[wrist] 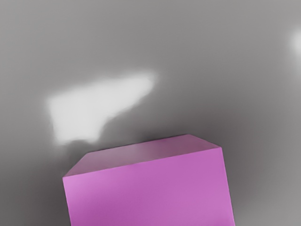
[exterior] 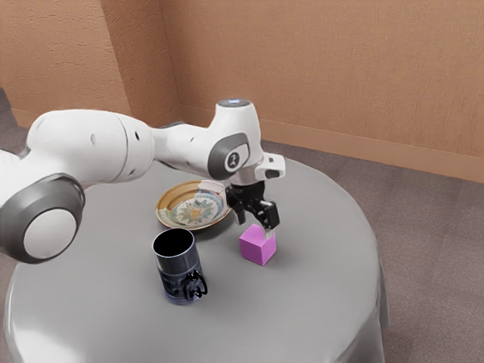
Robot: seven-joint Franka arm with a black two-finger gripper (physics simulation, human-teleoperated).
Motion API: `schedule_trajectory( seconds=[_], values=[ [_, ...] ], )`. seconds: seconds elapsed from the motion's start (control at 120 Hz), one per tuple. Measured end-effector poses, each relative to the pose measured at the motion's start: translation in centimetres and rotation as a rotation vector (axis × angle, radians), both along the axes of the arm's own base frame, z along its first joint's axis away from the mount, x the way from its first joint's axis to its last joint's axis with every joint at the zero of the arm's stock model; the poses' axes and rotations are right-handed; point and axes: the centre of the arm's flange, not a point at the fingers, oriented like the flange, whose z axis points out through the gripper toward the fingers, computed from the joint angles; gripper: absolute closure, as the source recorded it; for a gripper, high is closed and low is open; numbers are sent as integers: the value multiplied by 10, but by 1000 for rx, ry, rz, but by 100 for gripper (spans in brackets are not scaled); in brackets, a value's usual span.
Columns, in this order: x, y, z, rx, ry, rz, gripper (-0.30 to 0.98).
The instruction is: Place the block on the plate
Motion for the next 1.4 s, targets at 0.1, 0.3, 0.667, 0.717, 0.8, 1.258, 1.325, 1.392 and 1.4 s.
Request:
schedule_trajectory(
  seconds=[0.1,0.3,0.667,0.717,0.8,1.258,1.325,1.392,1.4],
  values=[
    [1,0,-12,5,12,32,0],
    [1,-1,-32,0,32,95,0],
    [2,-2,-31,10,18,155,31],
    [3,-2,-22,7,8,161,33],
    [1,0,1,-1,-12,173,36],
    [-16,147,92,5,-28,363,44],
    [-13,163,93,12,-27,377,45],
    [-9,179,93,23,-31,390,47],
    [-8,181,94,25,-33,392,47]
  ],
)
